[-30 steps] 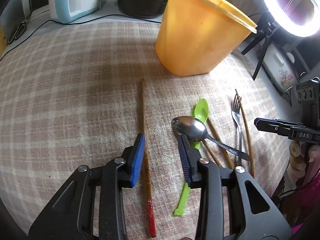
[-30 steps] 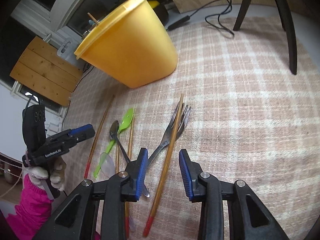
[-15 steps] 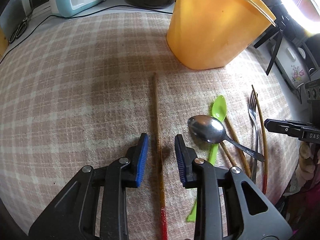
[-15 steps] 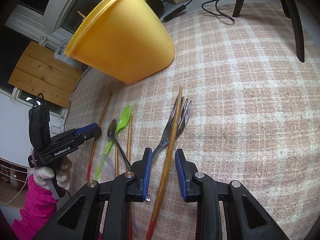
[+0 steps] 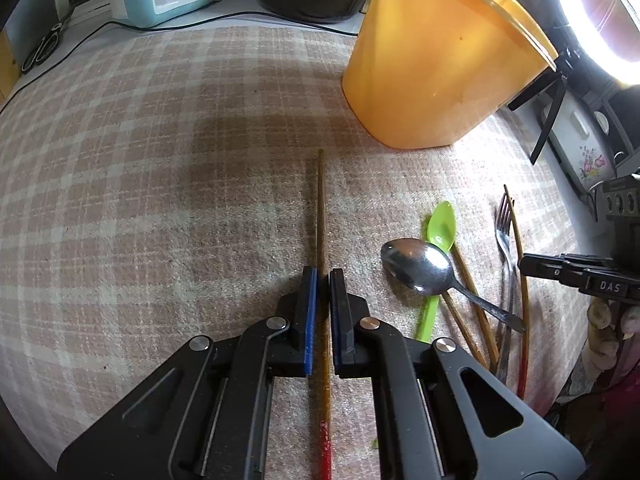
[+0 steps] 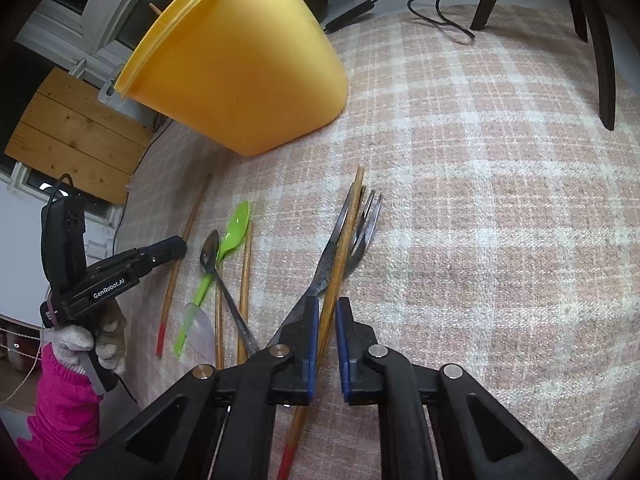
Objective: Organize utensils
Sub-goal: 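Lower the left tool onto another chopstick while the right tool grasps one too, then lift both held chopsticks and carry them over the yellow container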
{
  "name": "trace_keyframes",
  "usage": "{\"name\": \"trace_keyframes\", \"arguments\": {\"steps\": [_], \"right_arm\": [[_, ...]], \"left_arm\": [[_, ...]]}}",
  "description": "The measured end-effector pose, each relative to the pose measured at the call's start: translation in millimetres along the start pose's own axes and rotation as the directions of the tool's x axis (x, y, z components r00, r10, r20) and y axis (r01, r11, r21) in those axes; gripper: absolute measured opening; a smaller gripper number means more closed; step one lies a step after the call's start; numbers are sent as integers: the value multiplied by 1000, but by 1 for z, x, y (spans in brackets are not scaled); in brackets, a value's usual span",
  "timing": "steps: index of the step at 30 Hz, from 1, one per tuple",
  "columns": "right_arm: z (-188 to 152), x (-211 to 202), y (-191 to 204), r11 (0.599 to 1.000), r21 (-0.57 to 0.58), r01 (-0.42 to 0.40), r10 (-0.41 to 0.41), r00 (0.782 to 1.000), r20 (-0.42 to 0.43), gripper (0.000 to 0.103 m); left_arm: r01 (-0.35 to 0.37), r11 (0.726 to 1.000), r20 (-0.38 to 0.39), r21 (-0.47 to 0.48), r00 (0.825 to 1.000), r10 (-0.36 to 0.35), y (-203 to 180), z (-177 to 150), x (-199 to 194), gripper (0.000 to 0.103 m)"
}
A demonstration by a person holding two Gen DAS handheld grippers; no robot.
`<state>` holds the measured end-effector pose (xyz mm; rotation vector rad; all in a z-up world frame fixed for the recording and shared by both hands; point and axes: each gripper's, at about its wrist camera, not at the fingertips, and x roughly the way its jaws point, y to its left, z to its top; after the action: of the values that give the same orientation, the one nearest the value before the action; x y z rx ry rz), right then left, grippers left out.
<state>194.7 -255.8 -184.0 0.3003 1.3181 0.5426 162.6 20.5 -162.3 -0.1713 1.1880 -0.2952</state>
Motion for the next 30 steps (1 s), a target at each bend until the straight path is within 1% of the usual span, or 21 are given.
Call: {"name": "trace_keyframes", "arguments": {"steps": [5, 12, 17, 20, 24, 30], "right_arm": [[-5, -9, -1, 1000, -10, -10, 10, 1000, 20, 6], [-8, -21, 5, 1000, -23, -8, 9, 999, 49, 6], [-9, -42, 7, 999, -46, -9, 13, 995, 96, 5], [-12, -57, 15, 997, -82, 14, -2, 990, 138, 5], [-16, -75, 27, 993, -115, 24, -1, 982, 189, 4], [-16, -105, 44, 985, -164, 58, -11, 962, 274, 4]], "left_arm": [[16, 1000, 19, -11, 1000, -16, 1, -3, -7, 4], [21, 1000, 46, -15, 999, -20, 2, -4, -18, 4], [45, 999, 96, -17, 994, -43, 0, -6, -38, 4], [52, 999, 133, -12, 990, -50, -3, -7, -52, 4], [67, 998, 182, -2, 981, -66, -8, -7, -72, 4], [73, 997, 253, 29, 964, -78, -19, -1, -100, 4]]}}
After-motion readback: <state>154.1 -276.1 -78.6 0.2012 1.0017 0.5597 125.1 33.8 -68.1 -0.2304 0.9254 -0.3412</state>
